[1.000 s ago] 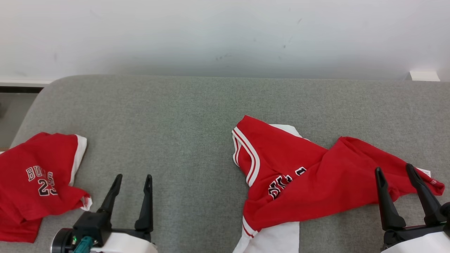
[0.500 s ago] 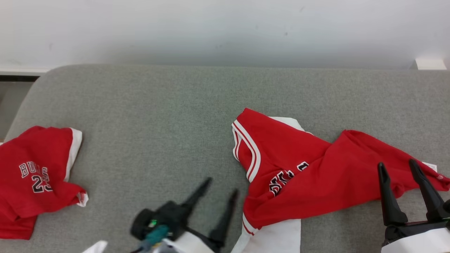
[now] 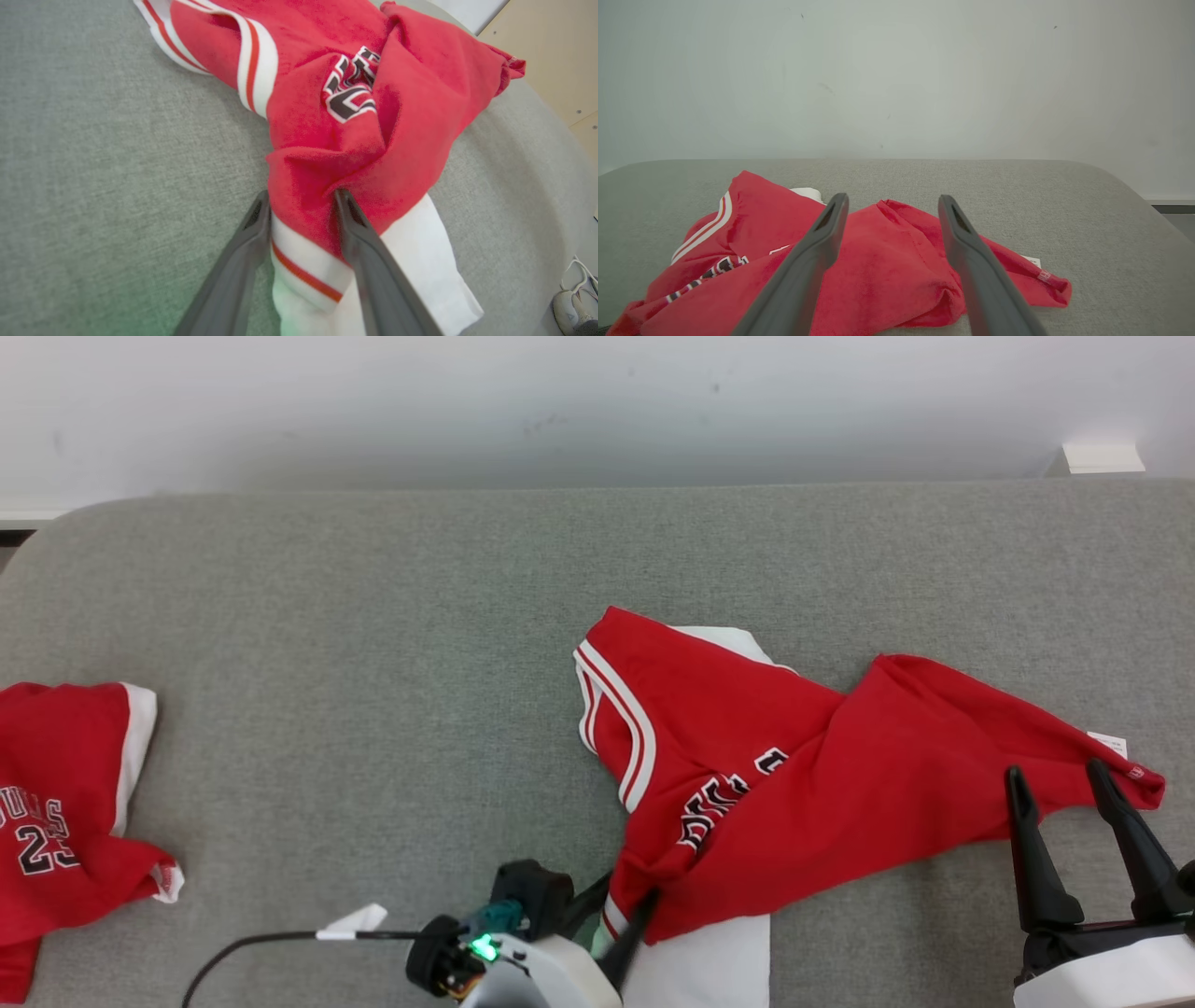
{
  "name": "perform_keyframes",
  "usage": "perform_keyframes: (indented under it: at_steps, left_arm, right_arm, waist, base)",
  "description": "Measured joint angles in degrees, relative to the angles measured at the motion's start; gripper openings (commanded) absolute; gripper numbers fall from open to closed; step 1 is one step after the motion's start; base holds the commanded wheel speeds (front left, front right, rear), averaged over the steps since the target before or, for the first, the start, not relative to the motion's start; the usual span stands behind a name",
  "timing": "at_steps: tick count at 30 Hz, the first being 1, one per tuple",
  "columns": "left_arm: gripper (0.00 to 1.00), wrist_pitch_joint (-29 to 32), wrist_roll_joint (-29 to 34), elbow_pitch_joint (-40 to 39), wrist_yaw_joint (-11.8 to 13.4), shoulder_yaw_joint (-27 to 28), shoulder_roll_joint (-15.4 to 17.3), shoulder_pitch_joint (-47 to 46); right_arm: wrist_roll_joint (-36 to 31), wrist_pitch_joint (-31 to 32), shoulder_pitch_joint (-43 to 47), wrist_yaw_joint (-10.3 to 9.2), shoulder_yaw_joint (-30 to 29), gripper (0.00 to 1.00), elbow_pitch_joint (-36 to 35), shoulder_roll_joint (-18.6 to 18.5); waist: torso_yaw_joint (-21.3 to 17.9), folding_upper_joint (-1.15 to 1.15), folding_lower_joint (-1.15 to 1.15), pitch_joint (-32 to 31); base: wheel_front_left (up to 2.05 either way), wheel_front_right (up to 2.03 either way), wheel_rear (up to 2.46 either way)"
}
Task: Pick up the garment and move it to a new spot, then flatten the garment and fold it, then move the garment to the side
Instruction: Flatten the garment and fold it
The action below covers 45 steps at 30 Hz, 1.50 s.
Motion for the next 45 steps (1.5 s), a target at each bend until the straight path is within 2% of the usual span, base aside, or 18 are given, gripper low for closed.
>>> perform_keyframes:
  at_steps: [6,15,20,21,22,26,31,35,39,45]
  left_arm:
    - [0.00,-2.30,0.07,1.20,0.63,2.29,0.93,-3.52]
    - [0.00,-1.45,0.09,3.85,1.62,6.93,4.24,-13.45]
    - [0.00,0.21,-1.72,10.06,-0.22,8.29,4.69,-17.79]
    - [0.44,0.20,-1.77,11.48,-0.24,8.39,4.60,-18.04]
    - [1.00,-0.08,-2.24,12.81,-0.47,8.57,4.41,-18.26]
    - [1.00,-5.27,-3.11,14.88,0.36,9.70,3.41,-18.65]
    - [1.00,-14.13,-1.98,13.05,4.07,12.02,4.56,-17.07]
    - [1.00,-17.53,0.35,7.12,8.86,14.99,7.36,-13.41]
    - [1.00,-18.07,2.34,-1.16,12.91,18.12,10.06,-7.14]
    - [1.00,-18.18,3.67,-12.10,16.85,19.91,12.79,4.85]
  right_arm:
    - [0.02,-0.32,-0.14,0.00,-0.76,1.00,0.05,0.12]
    - [0.12,-0.60,-0.43,0.00,-1.02,1.00,0.80,0.27]
    - [0.25,-0.77,-0.98,0.00,-1.15,1.00,1.52,0.33]
    - [0.25,-1.00,-1.02,0.00,-1.12,1.00,1.62,0.33]
    - [0.29,-1.02,-1.04,0.00,-1.11,1.00,1.76,0.34]
    - [0.34,-1.29,-1.08,0.00,-1.35,1.00,2.05,0.36]
    - [-0.07,-1.68,-1.09,0.00,-1.72,1.00,1.68,0.40]
    - [-0.97,-1.70,-1.08,0.00,-2.03,1.00,0.88,0.43]
    - [-1.46,-1.09,-0.88,0.00,-1.86,1.00,0.04,0.45]
    - [-1.72,0.14,0.48,0.00,-1.13,1.00,-0.53,0.47]
  waist:
    - [-0.73,0.00,0.00,0.18]
    - [-2.05,0.00,0.00,0.42]
    - [-3.13,0.00,0.00,0.47]
    - [-3.33,0.00,0.00,0.45]
    - [-3.50,0.00,0.00,0.43]
    - [-3.55,0.00,0.00,0.39]
    - [-2.64,0.00,0.00,-0.01]
    - [-1.60,0.00,0.00,-0.78]
    - [-0.65,0.00,0.00,-2.08]
    - [0.17,0.00,0.00,-4.54]
  base:
    - [0.00,0.00,0.00]
    - [0.00,0.00,0.00]
    - [0.00,0.00,0.00]
    - [0.00,0.00,0.00]
    - [0.00,0.00,0.00]
    - [0.00,0.00,0.00]
    - [0.00,0.00,0.00]
    - [0.00,0.00,0.00]
    - [0.00,0.00,0.00]
    - [0.00,0.00,0.00]
